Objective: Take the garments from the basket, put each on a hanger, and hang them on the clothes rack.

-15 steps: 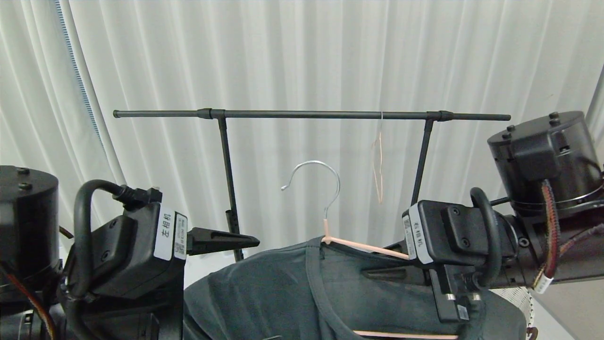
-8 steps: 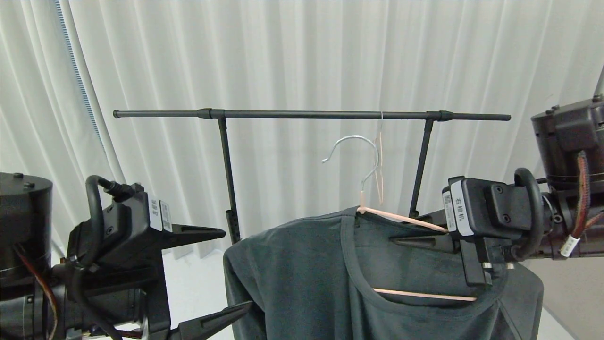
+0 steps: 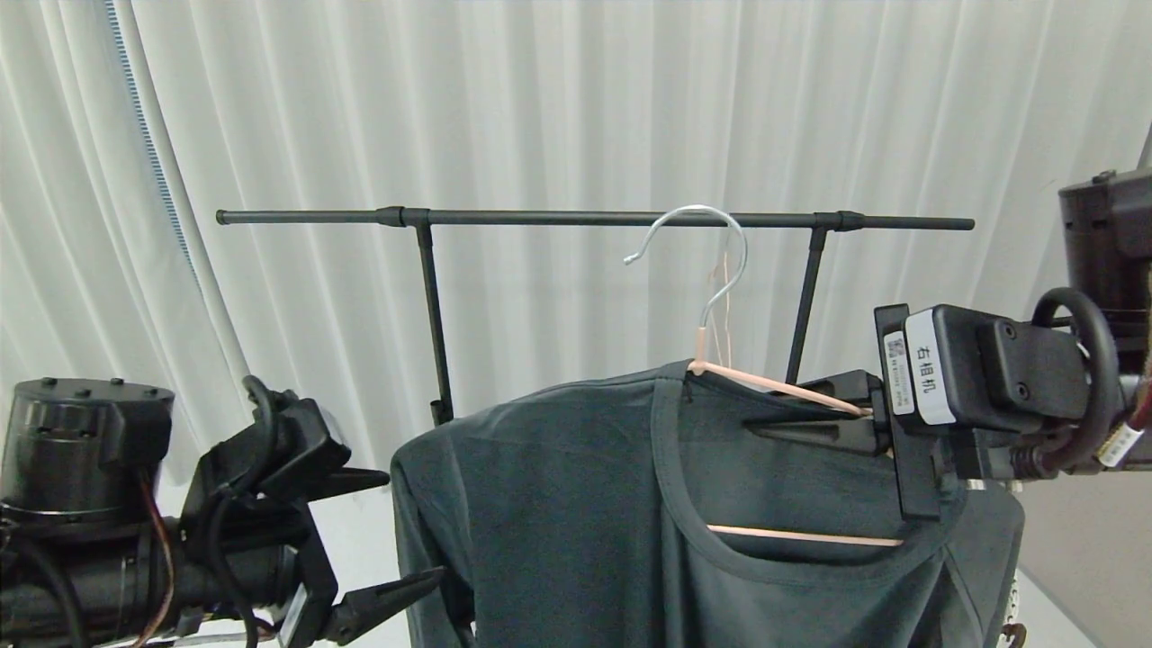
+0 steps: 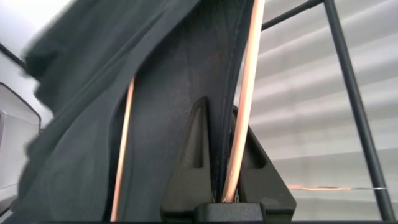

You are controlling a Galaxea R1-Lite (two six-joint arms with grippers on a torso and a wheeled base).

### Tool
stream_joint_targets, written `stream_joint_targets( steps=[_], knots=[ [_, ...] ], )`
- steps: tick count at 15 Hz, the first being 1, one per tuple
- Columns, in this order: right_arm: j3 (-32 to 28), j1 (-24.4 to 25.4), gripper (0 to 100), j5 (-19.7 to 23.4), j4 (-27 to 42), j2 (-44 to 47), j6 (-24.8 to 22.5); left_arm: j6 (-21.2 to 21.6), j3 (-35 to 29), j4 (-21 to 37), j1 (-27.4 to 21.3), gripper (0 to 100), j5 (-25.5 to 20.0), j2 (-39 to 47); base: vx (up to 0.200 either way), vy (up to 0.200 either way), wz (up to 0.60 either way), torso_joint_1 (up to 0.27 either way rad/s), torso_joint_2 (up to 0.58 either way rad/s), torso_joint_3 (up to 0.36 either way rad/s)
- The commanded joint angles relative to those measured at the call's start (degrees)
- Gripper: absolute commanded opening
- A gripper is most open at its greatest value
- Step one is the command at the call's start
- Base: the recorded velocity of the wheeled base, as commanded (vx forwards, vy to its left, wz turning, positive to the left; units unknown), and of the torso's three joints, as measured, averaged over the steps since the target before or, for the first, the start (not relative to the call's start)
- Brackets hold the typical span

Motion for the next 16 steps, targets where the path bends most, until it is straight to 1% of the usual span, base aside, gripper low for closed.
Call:
stream_joint_targets(
  steps=[1, 2, 3, 6, 8, 11, 16],
  knots=[
    [0.29, 0.11, 0, 0.03, 0.06, -0.63, -0.07, 0.03, -0.43, -6.27, 1.84, 100, -0.01, 8.82, 0.0, 0.0, 0.0, 0.0, 0.0, 0.0],
    [0.37, 0.11, 0, -0.05, 0.06, -0.72, -0.07, 0.03, -0.34, -9.35, 2.11, 0, -0.01, 10.57, 0.0, 0.0, 0.0, 0.0, 0.0, 0.0],
    [0.37, 0.02, 0, -0.05, 0.06, -0.72, -0.07, 0.03, -0.25, -10.76, 2.54, 0, -0.01, 11.19, 0.0, 0.0, 0.0, 0.0, 0.0, 0.0],
    [0.37, -0.07, 0, -0.14, 0.06, -0.63, 0.02, 0.03, 0.72, -10.84, 3.69, 0, -0.01, 10.4, 0.0, 0.0, 0.0, 0.0, 0.0, 0.0],
    [0.37, -0.86, 0, -0.32, -0.03, -0.63, 0.28, 0.03, 2.03, -10.84, 5.88, 0, -0.01, 8.99, 0.0, 0.0, 0.0, 0.0, 0.0, 0.0],
    [0.55, -2.88, 0, -0.23, -0.03, -0.72, 0.19, 0.03, 4.06, -10.84, 10.63, 0, -0.01, 7.32, 0.0, 0.0, 0.0, 0.0, 0.0, 0.0],
    [0.37, -2.97, 0, -0.4, -0.12, -0.72, 0.28, 0.38, 4.76, -10.84, 14.23, 0, 0.08, 6.97, 0.0, 0.0, 0.0, 0.0, 0.0, 0.0]
  ],
)
